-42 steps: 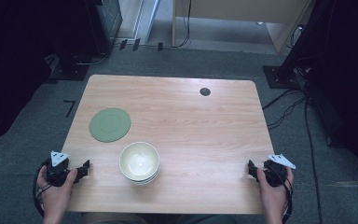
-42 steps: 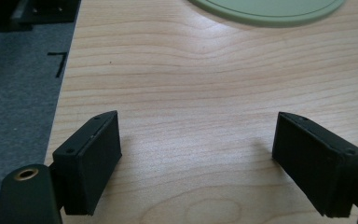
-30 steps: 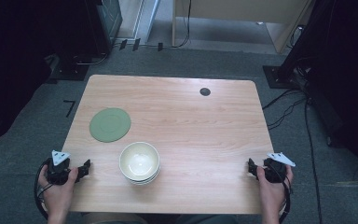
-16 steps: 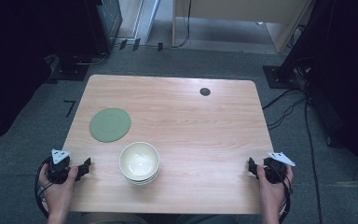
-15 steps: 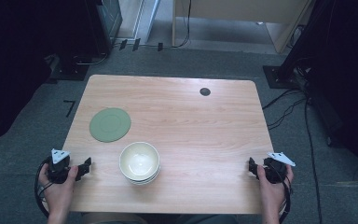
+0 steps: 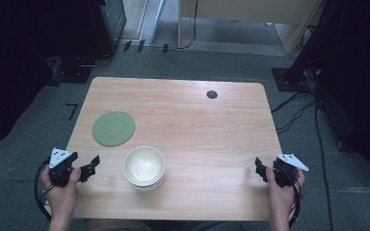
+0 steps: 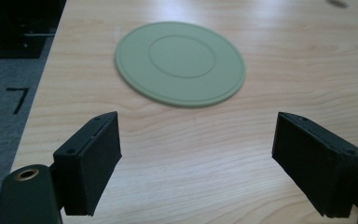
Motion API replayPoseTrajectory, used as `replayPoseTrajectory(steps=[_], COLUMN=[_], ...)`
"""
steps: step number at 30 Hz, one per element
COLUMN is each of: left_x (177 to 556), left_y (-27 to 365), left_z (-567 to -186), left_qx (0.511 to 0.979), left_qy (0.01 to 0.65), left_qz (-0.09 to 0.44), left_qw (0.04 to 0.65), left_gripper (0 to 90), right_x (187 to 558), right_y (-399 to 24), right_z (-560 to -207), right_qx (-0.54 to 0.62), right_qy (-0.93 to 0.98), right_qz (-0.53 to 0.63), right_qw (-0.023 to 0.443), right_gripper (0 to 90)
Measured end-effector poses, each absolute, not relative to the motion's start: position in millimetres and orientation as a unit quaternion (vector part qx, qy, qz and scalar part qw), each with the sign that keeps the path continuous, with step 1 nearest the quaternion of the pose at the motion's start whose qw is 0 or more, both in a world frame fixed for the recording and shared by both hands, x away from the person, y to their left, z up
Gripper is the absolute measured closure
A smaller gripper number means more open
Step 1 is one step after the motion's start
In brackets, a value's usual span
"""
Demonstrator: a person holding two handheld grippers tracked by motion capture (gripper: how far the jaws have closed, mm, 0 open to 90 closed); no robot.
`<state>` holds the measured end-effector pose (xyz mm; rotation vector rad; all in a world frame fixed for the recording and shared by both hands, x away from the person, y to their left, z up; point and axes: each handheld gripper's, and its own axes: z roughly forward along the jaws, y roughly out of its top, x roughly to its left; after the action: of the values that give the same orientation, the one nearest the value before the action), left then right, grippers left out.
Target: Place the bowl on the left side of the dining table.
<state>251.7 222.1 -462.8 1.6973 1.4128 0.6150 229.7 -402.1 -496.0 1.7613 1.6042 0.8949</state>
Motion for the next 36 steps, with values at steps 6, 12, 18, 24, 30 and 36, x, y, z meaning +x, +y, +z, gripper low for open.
replayPoseTrajectory(steps=[6,12,18,24,30,36], left_x=[246.7,243.7,242.8,248.2,254.8,255.7], left_y=[212.6,200.3,192.5,178.2,166.1,149.8], left_z=[-447.0,-440.4,-437.4,-427.6,-413.0,-415.9], left_qx=[0.677,0.687,0.69,0.695,0.696,0.713], left_qy=[0.545,0.53,0.523,0.517,0.504,0.486], left_qz=[0.254,0.249,0.237,0.227,0.222,0.213], left_qw=[0.425,0.431,0.441,0.445,0.461,0.459], left_gripper=[14.9,14.9,14.9,14.9,14.9,14.9], right_x=[228.5,228.2,228.0,228.1,229.8,230.2], right_y=[-379.0,-357.4,-331.0,-300.2,-271.2,-243.2], right_z=[-471.5,-455.5,-442.3,-430.5,-416.1,-408.6], right_qx=[0.631,0.606,0.576,0.544,0.516,0.488], right_qy=[0.619,0.63,0.647,0.672,0.682,0.696], right_qz=[0.359,0.39,0.418,0.432,0.465,0.48], right_qw=[0.3,0.291,0.274,0.257,0.23,0.215], right_gripper=[18.8,18.9,19.1,18.7,17.0,14.1])
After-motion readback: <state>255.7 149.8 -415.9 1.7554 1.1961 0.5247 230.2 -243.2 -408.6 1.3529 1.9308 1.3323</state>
